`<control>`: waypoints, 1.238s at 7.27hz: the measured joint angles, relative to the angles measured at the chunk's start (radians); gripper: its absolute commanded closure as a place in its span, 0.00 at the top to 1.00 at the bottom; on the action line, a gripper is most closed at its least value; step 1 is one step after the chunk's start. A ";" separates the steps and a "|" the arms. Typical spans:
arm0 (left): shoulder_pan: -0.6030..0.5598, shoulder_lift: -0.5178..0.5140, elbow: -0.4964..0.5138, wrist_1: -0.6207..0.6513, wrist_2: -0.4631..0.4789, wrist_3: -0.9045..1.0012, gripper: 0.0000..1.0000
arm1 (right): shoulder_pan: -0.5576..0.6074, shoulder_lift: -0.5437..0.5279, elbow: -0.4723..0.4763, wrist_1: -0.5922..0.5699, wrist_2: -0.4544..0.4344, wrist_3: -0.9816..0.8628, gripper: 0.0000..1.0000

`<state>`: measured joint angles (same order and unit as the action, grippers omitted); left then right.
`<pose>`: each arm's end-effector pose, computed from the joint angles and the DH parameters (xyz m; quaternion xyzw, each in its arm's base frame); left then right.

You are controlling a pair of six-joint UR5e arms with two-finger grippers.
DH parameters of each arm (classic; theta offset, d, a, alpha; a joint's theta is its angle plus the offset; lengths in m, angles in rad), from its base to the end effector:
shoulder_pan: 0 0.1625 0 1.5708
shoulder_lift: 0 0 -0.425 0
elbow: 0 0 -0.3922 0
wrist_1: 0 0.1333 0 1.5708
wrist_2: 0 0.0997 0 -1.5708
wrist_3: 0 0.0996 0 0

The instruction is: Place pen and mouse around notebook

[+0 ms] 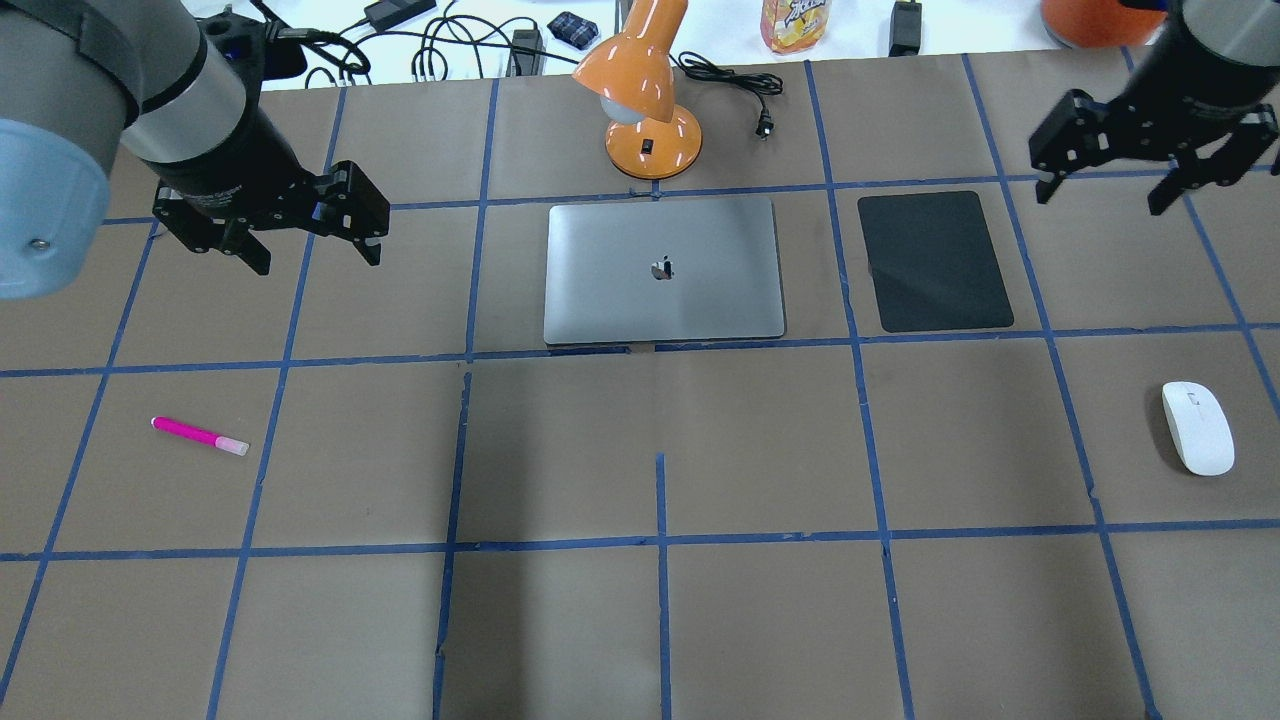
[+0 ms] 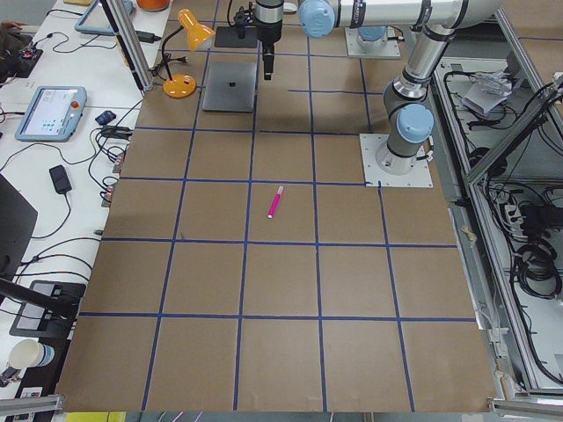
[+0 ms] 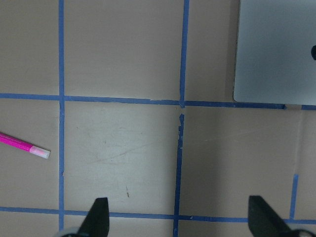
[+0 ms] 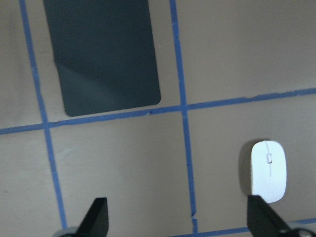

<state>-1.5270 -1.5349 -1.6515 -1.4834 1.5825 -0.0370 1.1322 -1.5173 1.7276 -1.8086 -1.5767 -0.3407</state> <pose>-0.1110 -0.4857 0.4744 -0.0405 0.9989 -0.0213 0.0059 -0.0959 -0.5169 0.4082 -0.0490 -0.9987 0.0116 0.0080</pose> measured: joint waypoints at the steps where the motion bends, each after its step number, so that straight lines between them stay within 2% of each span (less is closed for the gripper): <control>1: 0.001 -0.005 0.000 0.002 0.003 -0.027 1.00 | -0.071 0.003 0.086 -0.127 -0.024 -0.121 1.00; 2: 0.002 -0.006 -0.006 0.012 0.008 -0.044 1.00 | -0.138 0.012 0.168 -0.232 -0.043 -0.222 1.00; 4: 0.003 0.001 -0.024 0.026 0.006 -0.062 1.00 | -0.267 0.061 0.289 -0.340 -0.051 -0.336 1.00; 7: 0.016 -0.001 -0.048 0.034 -0.054 -0.045 1.00 | -0.318 0.171 0.325 -0.416 -0.056 -0.405 1.00; 9: 0.104 0.005 -0.091 0.034 -0.040 0.061 1.00 | -0.324 0.220 0.329 -0.429 -0.054 -0.422 0.97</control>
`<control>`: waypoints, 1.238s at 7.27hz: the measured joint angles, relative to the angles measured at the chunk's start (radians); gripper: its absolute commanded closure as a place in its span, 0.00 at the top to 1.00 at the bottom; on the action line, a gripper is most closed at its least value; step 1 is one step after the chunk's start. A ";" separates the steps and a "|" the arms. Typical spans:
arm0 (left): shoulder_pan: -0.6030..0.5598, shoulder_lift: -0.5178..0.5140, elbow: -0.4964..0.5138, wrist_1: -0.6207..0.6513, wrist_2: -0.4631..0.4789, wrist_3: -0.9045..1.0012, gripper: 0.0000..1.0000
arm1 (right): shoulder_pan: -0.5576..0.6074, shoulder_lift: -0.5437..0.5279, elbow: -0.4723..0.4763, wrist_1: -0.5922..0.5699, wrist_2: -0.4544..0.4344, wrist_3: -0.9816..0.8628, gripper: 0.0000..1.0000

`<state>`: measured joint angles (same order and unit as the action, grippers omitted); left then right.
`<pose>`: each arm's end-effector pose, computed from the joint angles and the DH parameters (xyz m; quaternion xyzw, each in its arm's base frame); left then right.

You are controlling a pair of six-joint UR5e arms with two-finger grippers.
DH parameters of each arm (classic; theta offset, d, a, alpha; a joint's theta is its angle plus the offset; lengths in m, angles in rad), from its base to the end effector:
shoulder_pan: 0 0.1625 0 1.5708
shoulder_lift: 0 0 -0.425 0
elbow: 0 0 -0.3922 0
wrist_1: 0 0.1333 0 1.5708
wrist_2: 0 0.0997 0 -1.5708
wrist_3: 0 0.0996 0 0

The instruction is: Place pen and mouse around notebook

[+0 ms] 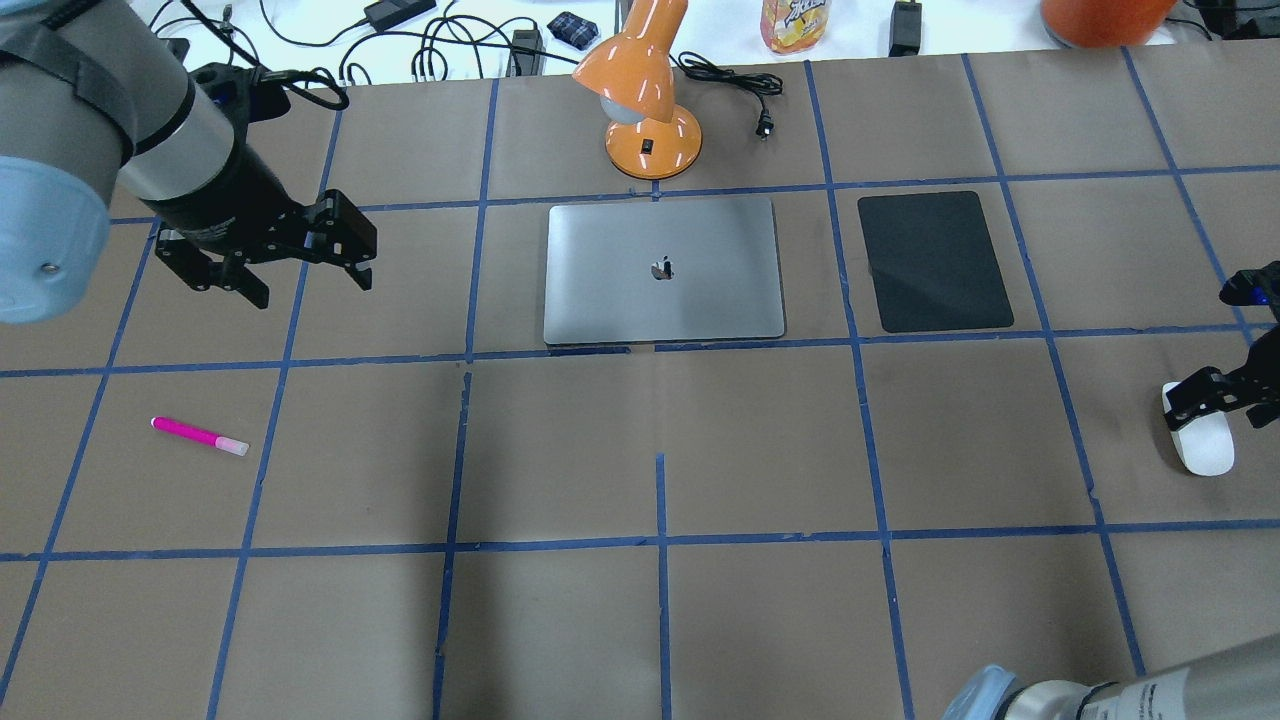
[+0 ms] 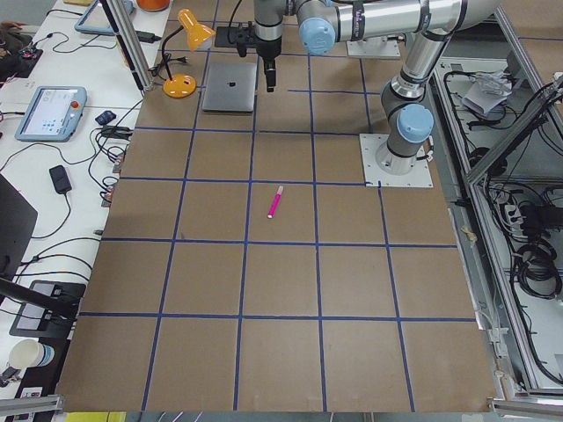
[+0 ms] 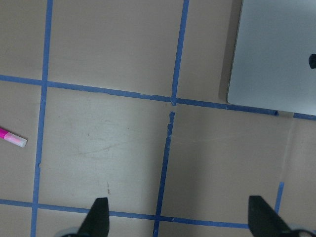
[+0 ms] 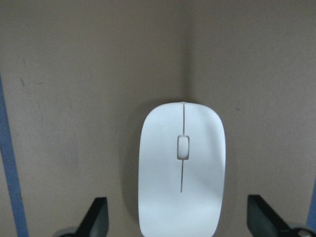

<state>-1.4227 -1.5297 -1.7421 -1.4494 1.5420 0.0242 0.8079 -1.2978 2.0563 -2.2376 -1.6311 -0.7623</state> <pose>-0.0653 -0.4852 0.4358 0.0620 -0.9980 -0.0032 0.0147 -0.2462 -0.4418 0.1939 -0.0011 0.9985 0.0539 0.0099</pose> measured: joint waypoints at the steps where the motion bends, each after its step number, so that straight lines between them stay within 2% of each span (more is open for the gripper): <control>1: 0.057 0.002 -0.019 0.000 0.016 0.082 1.00 | 0.000 0.016 0.001 -0.019 -0.002 0.002 0.88; 3: 0.191 0.003 -0.066 0.003 0.023 0.253 1.00 | -0.002 0.035 0.003 -0.042 -0.005 0.016 0.58; 4: 0.260 0.000 -0.098 0.008 0.022 0.327 1.00 | -0.002 0.045 0.005 -0.046 -0.003 0.026 0.47; 5: 0.326 -0.008 -0.122 0.025 0.022 0.381 1.00 | -0.001 0.051 0.006 -0.047 -0.001 0.031 0.44; 7: 0.458 -0.051 -0.140 0.111 0.038 0.444 1.00 | 0.001 0.052 -0.001 -0.037 -0.006 0.035 0.44; 9: 0.527 -0.108 -0.140 0.146 0.048 0.448 1.00 | 0.032 0.031 -0.051 -0.004 -0.007 0.053 0.45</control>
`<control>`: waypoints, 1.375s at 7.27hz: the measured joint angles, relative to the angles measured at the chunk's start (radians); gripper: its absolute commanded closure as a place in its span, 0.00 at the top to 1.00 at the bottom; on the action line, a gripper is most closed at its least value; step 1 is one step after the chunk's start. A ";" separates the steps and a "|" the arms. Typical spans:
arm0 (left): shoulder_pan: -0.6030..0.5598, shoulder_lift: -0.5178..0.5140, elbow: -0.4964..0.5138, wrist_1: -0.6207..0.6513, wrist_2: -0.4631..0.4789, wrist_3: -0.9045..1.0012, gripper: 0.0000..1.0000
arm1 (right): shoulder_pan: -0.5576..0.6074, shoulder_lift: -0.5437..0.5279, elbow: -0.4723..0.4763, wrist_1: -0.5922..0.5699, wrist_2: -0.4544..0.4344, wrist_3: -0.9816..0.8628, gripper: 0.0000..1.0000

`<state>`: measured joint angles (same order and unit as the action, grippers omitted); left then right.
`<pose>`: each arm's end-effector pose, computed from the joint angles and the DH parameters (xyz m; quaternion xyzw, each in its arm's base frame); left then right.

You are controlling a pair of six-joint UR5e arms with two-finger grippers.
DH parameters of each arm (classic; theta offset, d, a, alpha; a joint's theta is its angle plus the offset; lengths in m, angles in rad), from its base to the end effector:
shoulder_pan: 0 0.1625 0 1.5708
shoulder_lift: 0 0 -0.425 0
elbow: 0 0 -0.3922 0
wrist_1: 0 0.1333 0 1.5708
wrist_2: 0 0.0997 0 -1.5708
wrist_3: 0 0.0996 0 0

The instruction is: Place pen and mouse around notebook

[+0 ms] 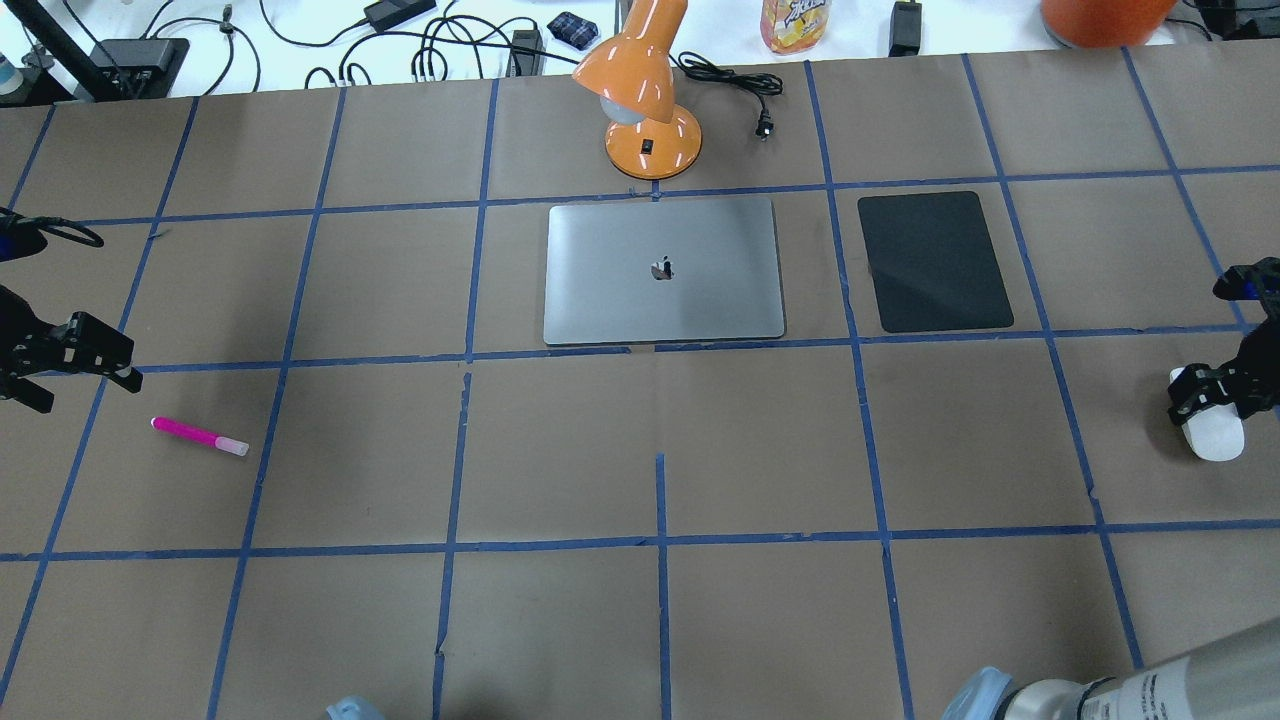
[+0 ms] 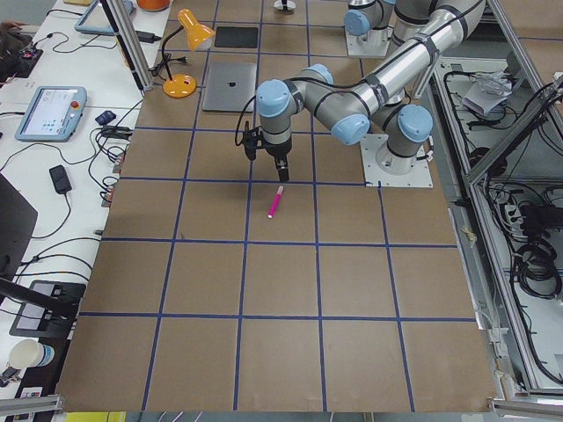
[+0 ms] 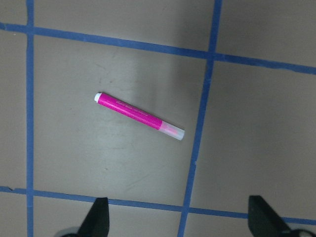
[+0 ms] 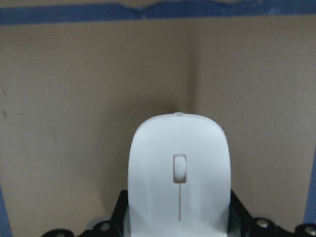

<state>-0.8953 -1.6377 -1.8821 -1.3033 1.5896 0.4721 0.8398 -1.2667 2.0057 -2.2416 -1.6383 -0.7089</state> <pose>0.1982 -0.4575 0.3317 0.1008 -0.9933 -0.0516 0.0221 -0.2461 -0.4641 0.1979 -0.0099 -0.9988 -0.0479 0.0029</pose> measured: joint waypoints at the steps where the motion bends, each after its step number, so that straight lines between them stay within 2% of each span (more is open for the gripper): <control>1: 0.015 -0.025 0.000 0.023 0.001 -0.015 1.00 | 0.041 -0.006 -0.055 0.056 0.002 0.028 0.46; 3: 0.066 -0.071 -0.026 0.096 -0.010 -0.070 1.00 | 0.179 0.003 -0.185 0.127 0.004 0.110 0.46; 4: 0.086 -0.100 -0.046 0.182 -0.023 -0.097 1.00 | 0.262 0.030 -0.251 0.136 0.009 0.169 0.46; 5: 0.094 -0.125 -0.080 0.267 -0.029 -0.142 1.00 | 0.340 0.080 -0.318 0.140 0.017 0.238 0.46; 7: 0.095 -0.150 -0.140 0.329 -0.041 -0.273 1.00 | 0.458 0.198 -0.455 0.141 0.052 0.389 0.46; 8: 0.092 -0.159 -0.147 0.339 -0.060 -0.340 1.00 | 0.491 0.240 -0.497 0.143 0.074 0.440 0.46; 10: 0.077 -0.190 -0.148 0.405 -0.096 -0.471 1.00 | 0.524 0.279 -0.498 0.153 0.087 0.475 0.47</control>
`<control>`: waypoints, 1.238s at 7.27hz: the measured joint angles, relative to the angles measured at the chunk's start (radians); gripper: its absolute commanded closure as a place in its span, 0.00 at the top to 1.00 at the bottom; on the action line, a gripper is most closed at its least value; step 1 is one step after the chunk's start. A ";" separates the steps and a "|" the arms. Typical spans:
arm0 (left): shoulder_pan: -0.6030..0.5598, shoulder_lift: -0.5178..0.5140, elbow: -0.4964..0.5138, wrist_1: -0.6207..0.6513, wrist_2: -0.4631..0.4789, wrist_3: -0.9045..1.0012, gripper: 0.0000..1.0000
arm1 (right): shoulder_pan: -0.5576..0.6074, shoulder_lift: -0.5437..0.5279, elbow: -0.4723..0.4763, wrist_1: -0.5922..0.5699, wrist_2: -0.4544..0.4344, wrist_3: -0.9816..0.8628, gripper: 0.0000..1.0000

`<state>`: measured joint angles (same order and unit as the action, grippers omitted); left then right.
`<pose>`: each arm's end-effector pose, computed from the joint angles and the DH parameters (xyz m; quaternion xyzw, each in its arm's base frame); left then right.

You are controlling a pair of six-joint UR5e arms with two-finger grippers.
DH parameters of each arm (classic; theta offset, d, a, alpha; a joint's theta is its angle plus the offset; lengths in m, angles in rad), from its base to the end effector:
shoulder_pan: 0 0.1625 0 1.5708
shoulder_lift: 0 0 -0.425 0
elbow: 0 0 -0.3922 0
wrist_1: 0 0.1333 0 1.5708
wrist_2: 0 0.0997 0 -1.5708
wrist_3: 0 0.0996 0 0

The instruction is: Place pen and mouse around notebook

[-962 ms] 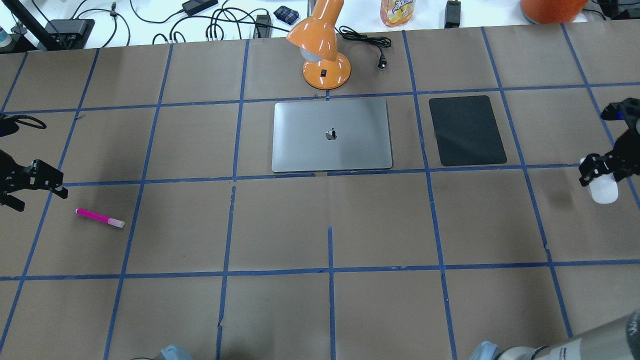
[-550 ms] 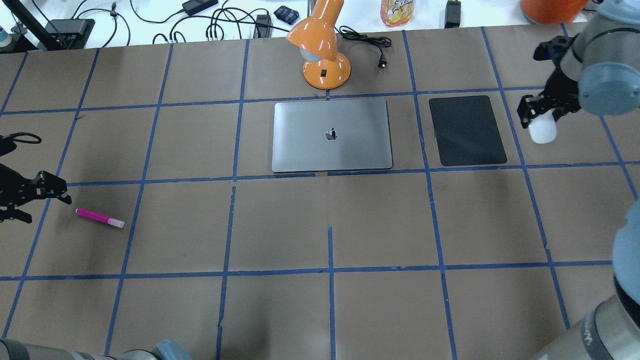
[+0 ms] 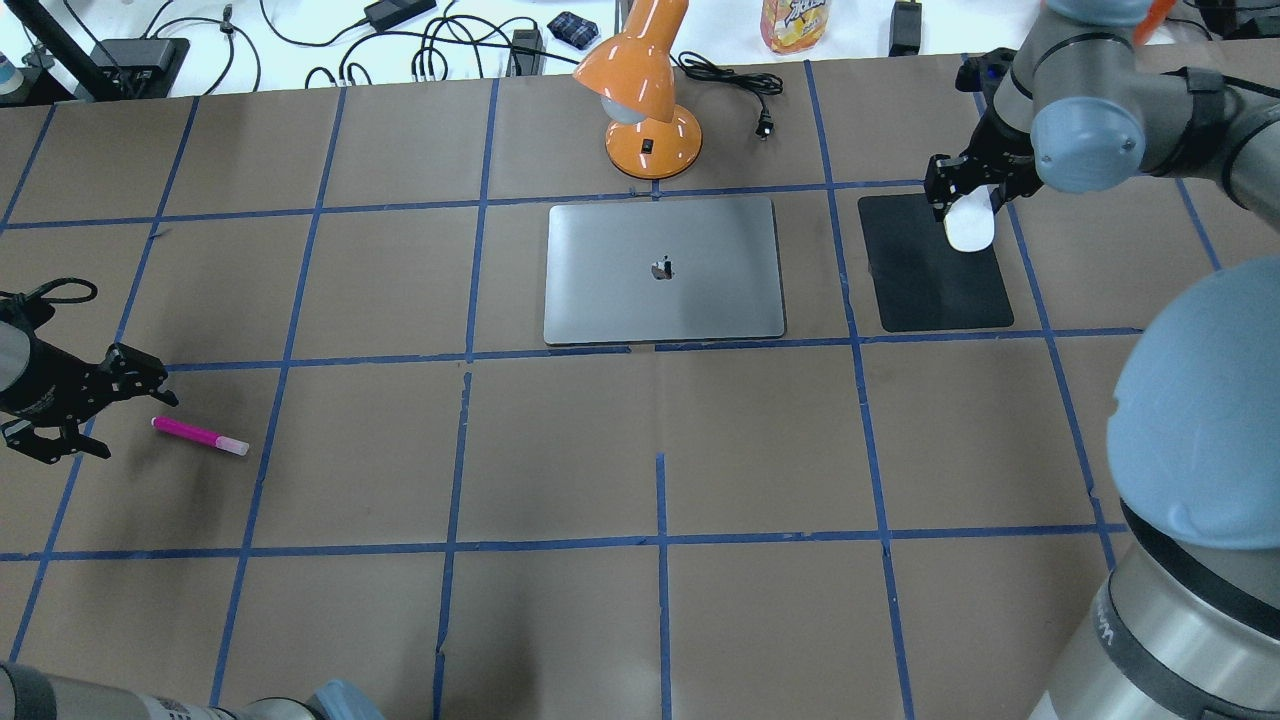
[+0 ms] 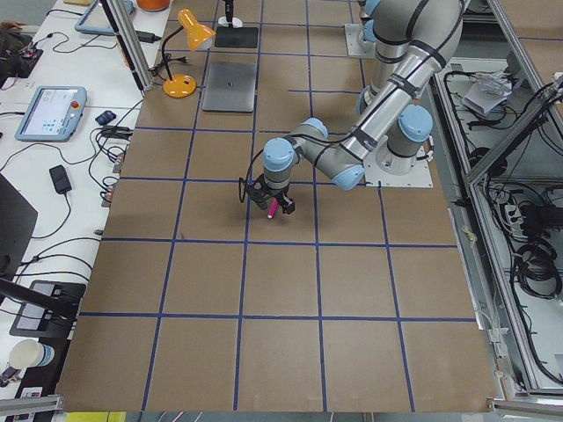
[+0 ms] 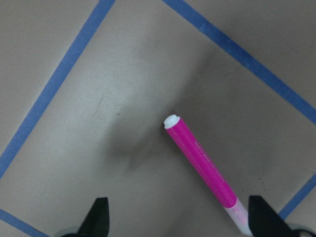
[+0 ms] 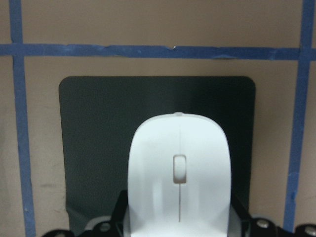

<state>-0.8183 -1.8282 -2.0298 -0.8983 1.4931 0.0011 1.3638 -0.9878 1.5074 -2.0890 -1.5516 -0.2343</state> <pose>0.2383 -0.4608 0.2124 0.3674 -0.9290 -0.0061 0.0442 -0.0062 -0.6874 0.2228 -0.0136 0.9999 -0.0014 0.0095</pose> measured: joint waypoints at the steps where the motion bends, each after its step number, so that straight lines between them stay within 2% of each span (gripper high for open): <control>1: -0.013 -0.020 -0.002 0.038 -0.004 -0.053 1.00 | 0.004 0.004 0.020 -0.004 -0.003 0.003 0.48; 2: -0.023 -0.039 -0.004 0.063 -0.006 -0.079 1.00 | 0.005 0.005 0.035 -0.009 -0.004 0.004 0.49; 3: -0.029 -0.054 -0.006 0.093 -0.007 -0.081 1.00 | 0.006 0.007 0.044 -0.007 -0.002 0.005 0.56; 4: -0.032 -0.070 -0.008 0.125 -0.006 -0.074 0.97 | 0.006 0.009 0.051 -0.007 0.003 0.005 0.88; 5: -0.033 -0.084 -0.008 0.139 0.003 -0.072 0.89 | 0.006 0.010 0.057 -0.012 0.006 0.005 1.00; 9: -0.037 -0.104 -0.010 0.141 0.057 -0.088 0.90 | 0.006 -0.018 0.051 0.025 -0.012 0.005 1.00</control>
<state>-0.8548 -1.9321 -2.0395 -0.7575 1.5502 -0.0870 1.3695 -1.0059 1.5583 -2.0642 -1.5635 -0.2298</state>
